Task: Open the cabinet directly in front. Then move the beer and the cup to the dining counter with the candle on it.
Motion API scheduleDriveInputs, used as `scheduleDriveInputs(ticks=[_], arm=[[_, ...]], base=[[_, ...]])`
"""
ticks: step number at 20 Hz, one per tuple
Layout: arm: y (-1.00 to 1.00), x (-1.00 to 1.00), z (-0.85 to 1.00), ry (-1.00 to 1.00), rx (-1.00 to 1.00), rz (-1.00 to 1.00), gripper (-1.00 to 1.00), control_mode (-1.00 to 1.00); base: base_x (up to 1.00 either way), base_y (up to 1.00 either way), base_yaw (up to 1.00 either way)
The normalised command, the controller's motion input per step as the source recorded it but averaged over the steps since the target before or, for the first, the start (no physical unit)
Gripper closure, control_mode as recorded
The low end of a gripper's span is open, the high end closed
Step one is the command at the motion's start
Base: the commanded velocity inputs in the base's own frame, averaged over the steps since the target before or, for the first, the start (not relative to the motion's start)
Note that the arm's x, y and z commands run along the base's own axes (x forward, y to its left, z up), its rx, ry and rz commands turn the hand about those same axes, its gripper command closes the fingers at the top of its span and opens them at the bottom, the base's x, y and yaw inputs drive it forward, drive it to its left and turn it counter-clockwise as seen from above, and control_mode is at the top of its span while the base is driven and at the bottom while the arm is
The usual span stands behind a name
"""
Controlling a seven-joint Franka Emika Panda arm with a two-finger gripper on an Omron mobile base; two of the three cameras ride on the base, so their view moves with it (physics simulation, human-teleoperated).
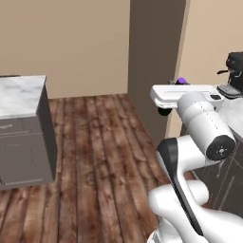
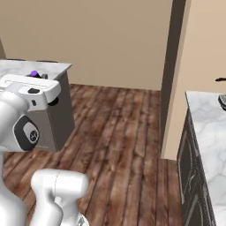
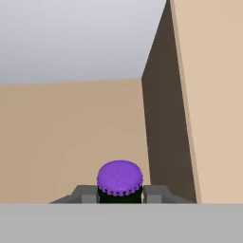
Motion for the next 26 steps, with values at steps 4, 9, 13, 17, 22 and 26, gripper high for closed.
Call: scheduleDriveInputs(ticks=[4, 9, 13, 17, 22, 26], arm=[[0.00, 0.00, 0.00, 0.00, 0.00, 0.00, 1.00, 1.00], [0.00, 0.00, 0.00, 0.00, 0.00, 0.00, 1.00, 1.00], [0.00, 0.00, 0.00, 0.00, 0.00, 0.00, 1.00, 1.00], [0.00, 0.00, 0.00, 0.00, 0.00, 0.00, 1.00, 1.00], [0.00, 0.00, 0.00, 0.00, 0.00, 0.00, 1.00, 1.00], [0.00, 0.00, 0.00, 0.00, 0.00, 0.00, 1.00, 1.00]], base=[[1.00, 0.89, -0.08], [0.87, 1.00, -0.01], [0.39, 1.00, 0.00], [-0.05, 1.00, 0.00], [-0.20, 1.00, 0.00], [0.31, 1.00, 0.00]])
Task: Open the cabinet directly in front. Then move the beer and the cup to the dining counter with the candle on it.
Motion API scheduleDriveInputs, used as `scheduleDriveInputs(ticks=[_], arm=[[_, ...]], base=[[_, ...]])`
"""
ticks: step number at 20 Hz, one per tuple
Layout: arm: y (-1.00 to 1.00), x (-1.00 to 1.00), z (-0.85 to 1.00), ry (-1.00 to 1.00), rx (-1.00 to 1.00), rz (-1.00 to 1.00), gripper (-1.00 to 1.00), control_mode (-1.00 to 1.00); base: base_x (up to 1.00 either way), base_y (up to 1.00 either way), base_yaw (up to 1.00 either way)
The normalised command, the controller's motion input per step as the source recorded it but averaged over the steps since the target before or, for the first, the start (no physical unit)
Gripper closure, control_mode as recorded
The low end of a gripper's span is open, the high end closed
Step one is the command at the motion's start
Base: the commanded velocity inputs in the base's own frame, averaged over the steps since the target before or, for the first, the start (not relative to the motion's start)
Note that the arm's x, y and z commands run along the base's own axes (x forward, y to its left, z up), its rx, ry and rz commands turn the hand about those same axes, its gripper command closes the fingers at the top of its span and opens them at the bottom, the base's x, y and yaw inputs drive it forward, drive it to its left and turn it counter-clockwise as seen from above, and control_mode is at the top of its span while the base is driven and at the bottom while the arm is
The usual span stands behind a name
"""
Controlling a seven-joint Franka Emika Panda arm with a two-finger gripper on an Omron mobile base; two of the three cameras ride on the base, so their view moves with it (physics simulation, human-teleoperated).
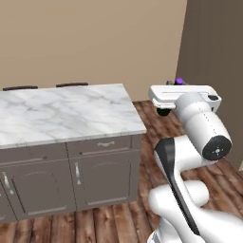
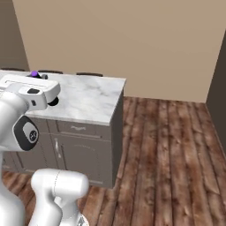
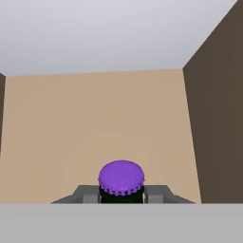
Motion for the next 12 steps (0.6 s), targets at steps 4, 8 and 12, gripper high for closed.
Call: scheduleDriveInputs(ticks=[4, 8, 12], arm=[[0.00, 0.00, 0.00, 0.00, 0.00, 0.00, 1.00, 1.00], [0.00, 0.00, 0.00, 0.00, 0.00, 0.00, 1.00, 1.00], [0.00, 0.00, 0.00, 0.00, 0.00, 0.00, 1.00, 1.00]], base=[[0.31, 1.00, 0.00], [0.36, 1.00, 0.00], [0.98, 0.87, -0.02]])
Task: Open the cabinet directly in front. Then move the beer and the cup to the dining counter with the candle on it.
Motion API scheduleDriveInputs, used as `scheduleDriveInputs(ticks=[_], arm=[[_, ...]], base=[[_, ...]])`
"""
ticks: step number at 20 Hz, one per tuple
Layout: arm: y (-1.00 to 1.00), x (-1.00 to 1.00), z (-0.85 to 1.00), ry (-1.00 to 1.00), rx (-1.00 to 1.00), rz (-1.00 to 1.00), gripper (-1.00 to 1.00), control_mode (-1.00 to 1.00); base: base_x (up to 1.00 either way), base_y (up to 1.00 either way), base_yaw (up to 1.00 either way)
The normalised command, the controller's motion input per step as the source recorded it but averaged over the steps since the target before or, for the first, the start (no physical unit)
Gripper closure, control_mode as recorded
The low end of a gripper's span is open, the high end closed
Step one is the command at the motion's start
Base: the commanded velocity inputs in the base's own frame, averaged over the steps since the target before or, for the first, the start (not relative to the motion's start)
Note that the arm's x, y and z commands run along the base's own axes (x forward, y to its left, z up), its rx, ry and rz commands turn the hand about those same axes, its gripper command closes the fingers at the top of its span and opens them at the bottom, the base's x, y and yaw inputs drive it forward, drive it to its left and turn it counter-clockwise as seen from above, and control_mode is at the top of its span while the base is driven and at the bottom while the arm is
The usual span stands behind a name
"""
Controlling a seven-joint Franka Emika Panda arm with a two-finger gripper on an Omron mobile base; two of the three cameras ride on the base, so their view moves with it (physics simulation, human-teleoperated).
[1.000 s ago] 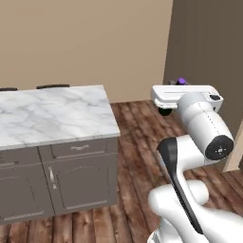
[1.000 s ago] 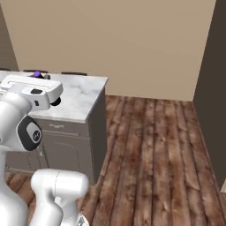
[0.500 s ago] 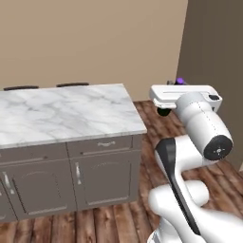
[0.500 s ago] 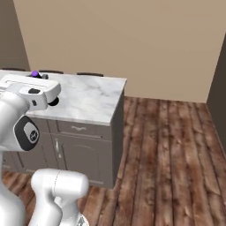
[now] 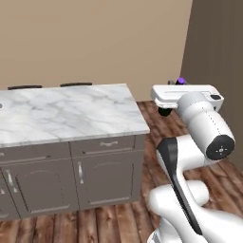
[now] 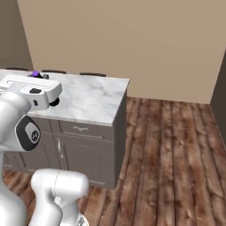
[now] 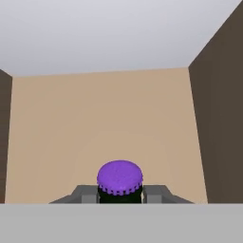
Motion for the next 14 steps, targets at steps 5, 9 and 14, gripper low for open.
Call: scheduleDriveInputs(ticks=[5, 9, 14], arm=[[0.00, 0.00, 0.00, 0.00, 0.00, 0.00, 1.00, 1.00], [0.00, 0.00, 0.00, 0.00, 0.00, 0.00, 1.00, 1.00], [0.00, 0.00, 0.00, 0.00, 0.00, 0.00, 1.00, 1.00]], base=[[1.00, 0.22, -0.11], [0.93, -0.21, -0.11], [0.00, -0.69, -0.01]])
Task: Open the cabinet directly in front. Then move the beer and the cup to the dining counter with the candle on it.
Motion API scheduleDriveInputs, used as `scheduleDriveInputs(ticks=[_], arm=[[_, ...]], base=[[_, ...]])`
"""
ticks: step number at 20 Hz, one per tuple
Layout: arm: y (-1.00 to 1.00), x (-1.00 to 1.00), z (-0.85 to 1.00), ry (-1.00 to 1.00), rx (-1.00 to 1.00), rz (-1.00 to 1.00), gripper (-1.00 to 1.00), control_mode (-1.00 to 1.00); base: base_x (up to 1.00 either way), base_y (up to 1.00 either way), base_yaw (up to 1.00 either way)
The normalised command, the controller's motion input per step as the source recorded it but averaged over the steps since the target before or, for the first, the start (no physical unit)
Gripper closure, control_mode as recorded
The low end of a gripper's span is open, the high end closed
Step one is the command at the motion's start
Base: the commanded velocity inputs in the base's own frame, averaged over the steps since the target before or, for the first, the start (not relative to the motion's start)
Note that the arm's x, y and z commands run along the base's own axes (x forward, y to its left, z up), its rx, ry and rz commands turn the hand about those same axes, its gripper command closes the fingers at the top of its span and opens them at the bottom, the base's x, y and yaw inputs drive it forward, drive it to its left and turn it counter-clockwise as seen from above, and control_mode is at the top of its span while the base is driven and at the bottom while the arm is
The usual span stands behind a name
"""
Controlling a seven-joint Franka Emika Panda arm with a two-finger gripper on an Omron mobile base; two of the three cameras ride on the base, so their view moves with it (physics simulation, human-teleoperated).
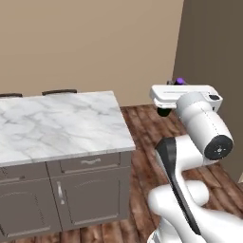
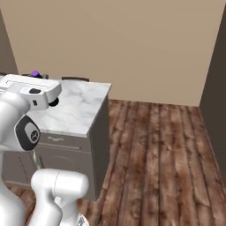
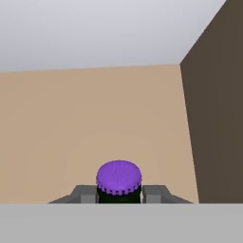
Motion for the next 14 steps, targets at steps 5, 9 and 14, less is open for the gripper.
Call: scheduleDriveInputs(ticks=[5, 9, 14], arm=[[0.00, 0.00, 0.00, 0.00, 0.00, 0.00, 1.00, 1.00], [0.00, 0.00, 0.00, 0.00, 0.00, 0.00, 1.00, 1.00], [0.00, 0.00, 0.00, 0.00, 0.00, 0.00, 1.00, 1.00]], base=[[0.04, 0.22, 0.00], [0.00, 1.00, -0.05], [0.00, 1.00, -0.06]])
